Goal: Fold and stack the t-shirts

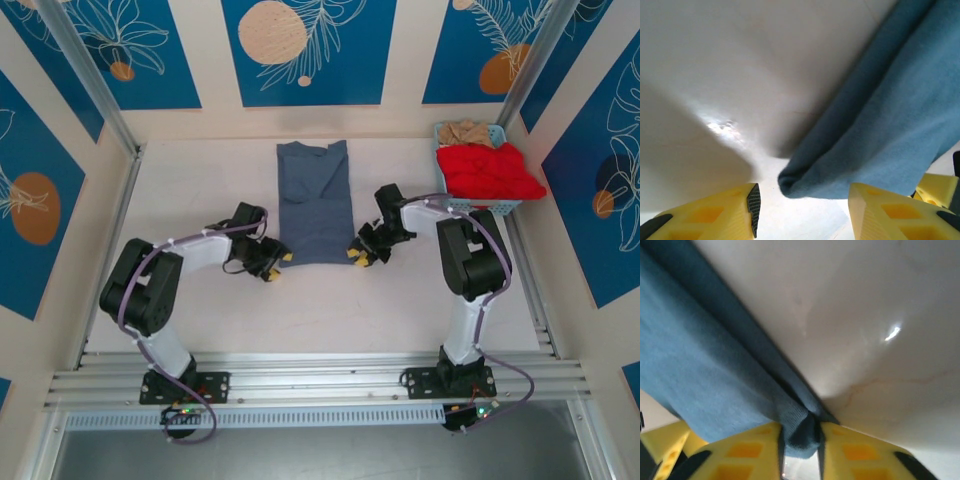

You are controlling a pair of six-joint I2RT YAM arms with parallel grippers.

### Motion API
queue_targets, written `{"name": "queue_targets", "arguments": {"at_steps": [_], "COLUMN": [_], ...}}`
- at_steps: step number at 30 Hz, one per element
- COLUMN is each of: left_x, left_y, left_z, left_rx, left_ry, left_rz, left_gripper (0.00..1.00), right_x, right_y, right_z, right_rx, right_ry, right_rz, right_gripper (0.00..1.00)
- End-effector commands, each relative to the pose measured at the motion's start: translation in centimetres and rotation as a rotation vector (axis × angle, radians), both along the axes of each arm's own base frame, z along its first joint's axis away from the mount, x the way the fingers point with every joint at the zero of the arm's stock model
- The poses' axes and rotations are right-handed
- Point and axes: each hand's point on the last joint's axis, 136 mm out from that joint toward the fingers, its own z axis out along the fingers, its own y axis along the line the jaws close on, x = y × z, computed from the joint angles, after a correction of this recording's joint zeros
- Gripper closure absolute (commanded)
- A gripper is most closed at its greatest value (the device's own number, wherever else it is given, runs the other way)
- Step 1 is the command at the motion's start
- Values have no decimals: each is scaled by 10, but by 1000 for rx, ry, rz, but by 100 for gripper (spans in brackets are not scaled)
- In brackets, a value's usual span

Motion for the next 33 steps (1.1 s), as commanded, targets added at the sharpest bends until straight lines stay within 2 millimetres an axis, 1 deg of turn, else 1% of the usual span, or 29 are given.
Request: {"name": "queue_targets", "arguments": {"at_steps": [1, 3, 6, 11, 12, 14, 16, 17, 19, 20, 23, 26, 29, 32, 33], "left_x": [8, 5, 2, 10, 12, 18, 20, 20, 15, 12, -8, -29, -52, -82, -95], "left_y": [-5, -4, 0, -1, -1, -2, -1, 0, 6, 9, 18, 18, 12, 9, 8], "left_z": [15, 12, 4, -4, -5, -6, -8, -8, -6, -4, 1, 9, 17, 27, 31], "left_rx": [3, 12, 39, 61, 67, 79, 101, 113, 145, 155, 183, 166, 138, 129, 126], "left_ry": [-47, -36, -12, -7, -11, -23, -21, -21, -22, -21, -4, 3, 7, 17, 27], "left_rz": [8, 5, 9, -5, -7, -18, -37, -44, -57, -62, -94, -137, -195, -269, -297], "left_gripper": [50, 50, 55, 67, 71, 80, 96, 100, 100, 100, 100, 100, 100, 100, 100], "right_x": [0, -1, -6, -14, -16, -18, -18, -18, -18, -19, -26, -43, -69, -106, -121], "right_y": [1, 4, 4, 4, 3, 2, 1, 1, -1, -1, -1, 3, 7, 9, 9], "right_z": [-2, -1, 1, -3, -4, -5, -3, -1, 4, 6, 16, 26, 32, 37, 39], "right_rx": [-22, -26, -49, -63, -65, -69, -71, -72, -86, -91, -95, -85, -80, -87, -87], "right_ry": [18, 18, 25, 44, 48, 51, 40, 33, 15, 7, -15, -13, 9, 48, 66], "right_rz": [10, 10, 14, 19, 19, 19, 21, 23, 31, 36, 59, 93, 127, 173, 191], "right_gripper": [82, 88, 93, 96, 96, 98, 100, 100, 100, 100, 100, 100, 100, 100, 100]}}
